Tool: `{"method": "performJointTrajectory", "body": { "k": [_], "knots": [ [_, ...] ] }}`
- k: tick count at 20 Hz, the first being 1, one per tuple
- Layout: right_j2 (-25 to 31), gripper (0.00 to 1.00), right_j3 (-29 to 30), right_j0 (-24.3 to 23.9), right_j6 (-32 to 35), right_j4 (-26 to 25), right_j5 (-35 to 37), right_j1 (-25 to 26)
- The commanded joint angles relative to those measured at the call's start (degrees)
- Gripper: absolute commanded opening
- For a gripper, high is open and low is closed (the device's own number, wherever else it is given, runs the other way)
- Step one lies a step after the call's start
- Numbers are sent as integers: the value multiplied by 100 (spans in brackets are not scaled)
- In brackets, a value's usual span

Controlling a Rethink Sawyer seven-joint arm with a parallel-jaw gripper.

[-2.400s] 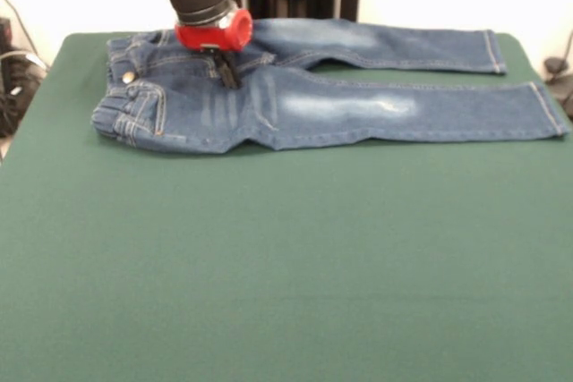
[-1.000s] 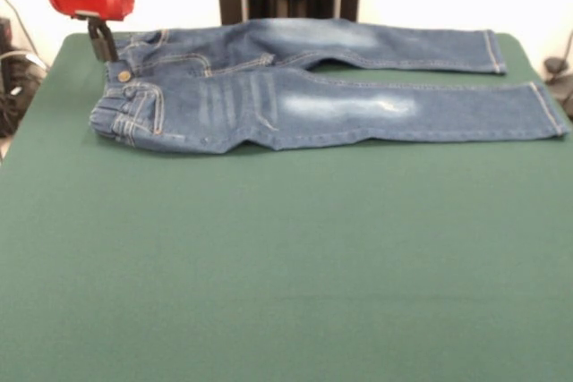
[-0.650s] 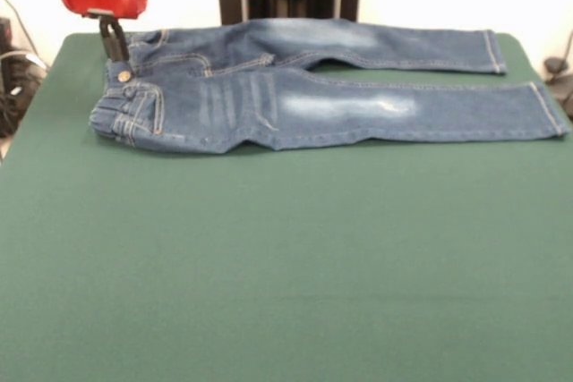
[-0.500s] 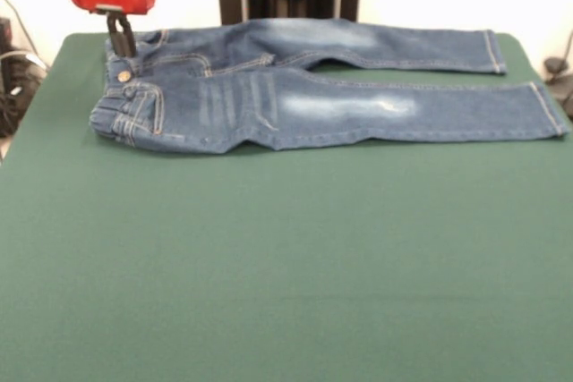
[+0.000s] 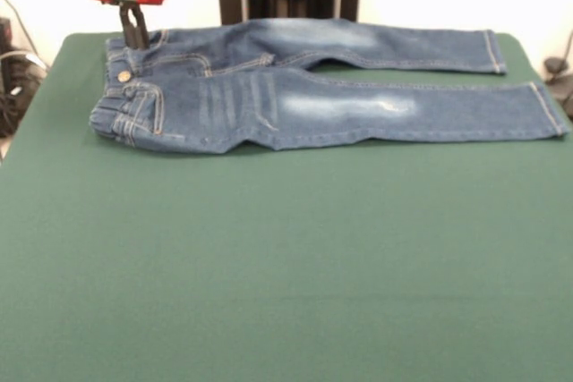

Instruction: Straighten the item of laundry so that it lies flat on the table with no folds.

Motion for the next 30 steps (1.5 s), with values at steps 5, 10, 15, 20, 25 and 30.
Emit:
{"method": "performJointTrajectory", "body": {
  "k": [5,10,15,20,25,30],
  "knots": [
    [-489,0,267,742,574,-325,-964,618],
    [-813,0,33,972,643,-413,-1275,980],
    [-942,0,-254,1041,378,-325,-1447,1364],
    [-994,0,-601,1060,152,-382,-1679,1828],
    [-816,0,-805,788,-406,-316,-1422,2003],
    [-654,0,-926,571,-946,-178,-975,1898]
  ]
}}
